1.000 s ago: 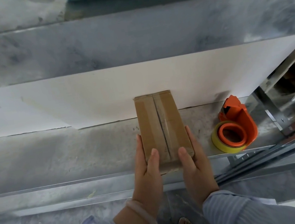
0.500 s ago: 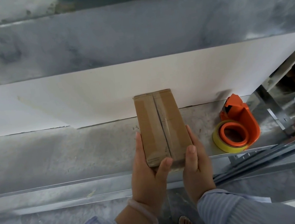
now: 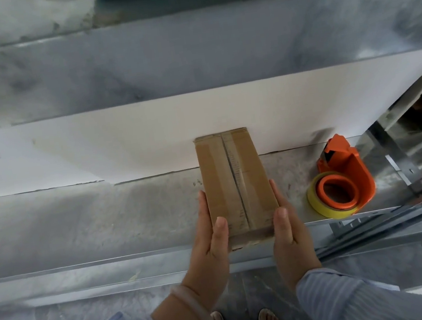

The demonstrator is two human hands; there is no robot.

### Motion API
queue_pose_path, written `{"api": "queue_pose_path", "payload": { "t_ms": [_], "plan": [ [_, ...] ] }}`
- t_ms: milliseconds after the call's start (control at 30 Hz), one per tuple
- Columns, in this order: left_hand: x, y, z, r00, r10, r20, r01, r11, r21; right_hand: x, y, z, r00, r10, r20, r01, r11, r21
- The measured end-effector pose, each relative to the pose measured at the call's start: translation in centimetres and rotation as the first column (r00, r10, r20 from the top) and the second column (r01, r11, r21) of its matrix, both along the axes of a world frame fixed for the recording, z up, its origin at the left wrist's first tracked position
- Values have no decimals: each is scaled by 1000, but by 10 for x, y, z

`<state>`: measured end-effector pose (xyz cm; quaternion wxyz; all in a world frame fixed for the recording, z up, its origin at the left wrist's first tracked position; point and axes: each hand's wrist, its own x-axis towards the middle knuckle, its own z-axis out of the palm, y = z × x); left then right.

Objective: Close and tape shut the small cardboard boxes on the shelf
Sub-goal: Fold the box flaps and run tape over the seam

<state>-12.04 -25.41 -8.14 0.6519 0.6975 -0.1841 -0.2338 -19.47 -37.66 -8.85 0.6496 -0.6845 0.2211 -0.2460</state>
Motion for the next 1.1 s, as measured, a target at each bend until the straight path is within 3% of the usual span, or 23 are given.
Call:
{"api": "queue_pose_path", "payload": {
  "t_ms": [67, 133, 233, 300, 500, 667, 800, 900, 1100],
  "plan": [
    [8, 11, 2, 954, -22, 299, -24, 989, 149, -9, -18, -1, 995, 99, -33, -103, 981, -167],
    [18, 19, 8, 774, -78, 628, -78, 973, 216, -16, -39, 1, 993, 107, -51, -118, 896, -428],
    [30, 22, 17, 545, -198, 814, 18, 974, 224, -18, -54, 10, 992, 125, -12, -97, 701, -706],
    [33, 19, 18, 484, -245, 840, 70, 968, 242, -14, -53, 12, 986, 169, 12, -108, 680, -726],
    [46, 19, 23, 449, -254, 857, 51, 965, 259, -9, -54, 9, 981, 193, 0, -143, 728, -671],
    [51, 22, 25, 386, -351, 853, 106, 935, 337, -9, -65, 10, 968, 251, -31, -193, 653, -733],
    [47, 25, 19, 413, -357, 838, 111, 933, 343, -11, -66, 7, 966, 250, -60, -213, 650, -729],
    [46, 33, 12, 347, -417, 840, 115, 908, 403, -20, -69, 6, 956, 265, -127, -265, 596, -758],
    [49, 42, 6, 436, -404, 804, 63, 905, 421, -25, -77, 12, 943, 270, -194, -315, 536, -783]
  ]
}}
